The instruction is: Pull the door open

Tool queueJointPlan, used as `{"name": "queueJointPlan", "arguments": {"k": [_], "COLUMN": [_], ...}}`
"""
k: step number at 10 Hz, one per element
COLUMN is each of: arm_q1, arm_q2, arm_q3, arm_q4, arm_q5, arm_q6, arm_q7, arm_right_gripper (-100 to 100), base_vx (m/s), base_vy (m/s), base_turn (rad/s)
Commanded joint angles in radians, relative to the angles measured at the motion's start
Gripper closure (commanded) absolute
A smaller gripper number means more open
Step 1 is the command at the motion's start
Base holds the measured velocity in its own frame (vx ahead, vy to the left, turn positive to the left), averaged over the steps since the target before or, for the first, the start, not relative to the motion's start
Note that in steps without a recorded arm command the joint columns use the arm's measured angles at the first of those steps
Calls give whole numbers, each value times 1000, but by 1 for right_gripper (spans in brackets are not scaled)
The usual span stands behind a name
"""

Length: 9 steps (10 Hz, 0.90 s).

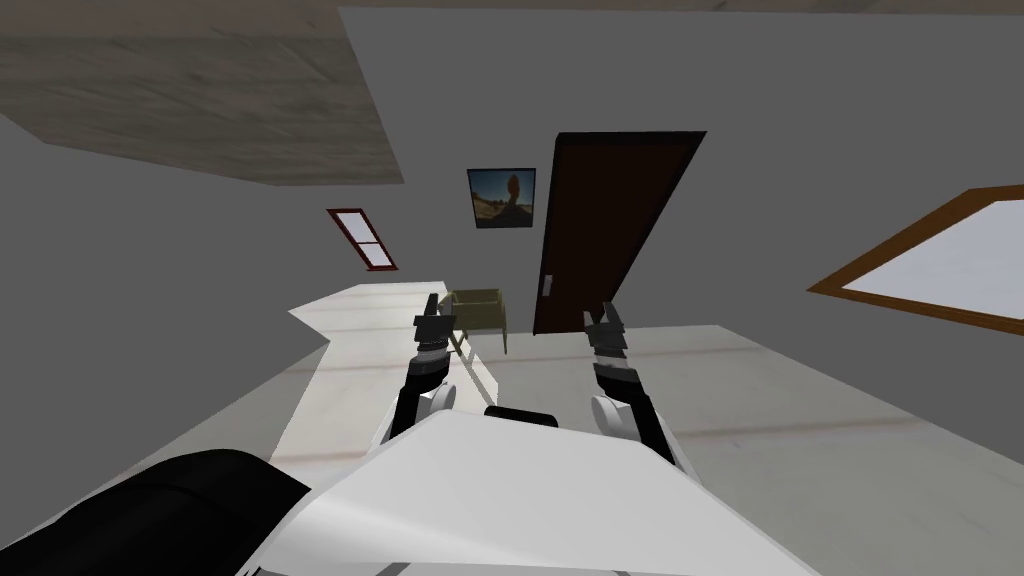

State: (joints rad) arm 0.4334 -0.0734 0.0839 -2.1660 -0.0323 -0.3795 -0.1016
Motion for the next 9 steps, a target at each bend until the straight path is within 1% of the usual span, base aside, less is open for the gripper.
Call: {"name": "queueJointPlan", "arguments": {"k": [1,2,9], "arm_q1": [-10,-24,-81], "arm_q2": [-11,-23,-73], "arm_q3": [4,11,37], "arm_q4": [21,51,173], "arm_q5": [-27,-60,-196], "arm_q6": [0,-2,-10], "arm_q7": [-29,-61,-196], "arm_right_gripper": [-100,-100,-100], "base_vx": [84,104,99], "base_vy": [-9,-22,-25], "base_turn": [36,79,48]}}
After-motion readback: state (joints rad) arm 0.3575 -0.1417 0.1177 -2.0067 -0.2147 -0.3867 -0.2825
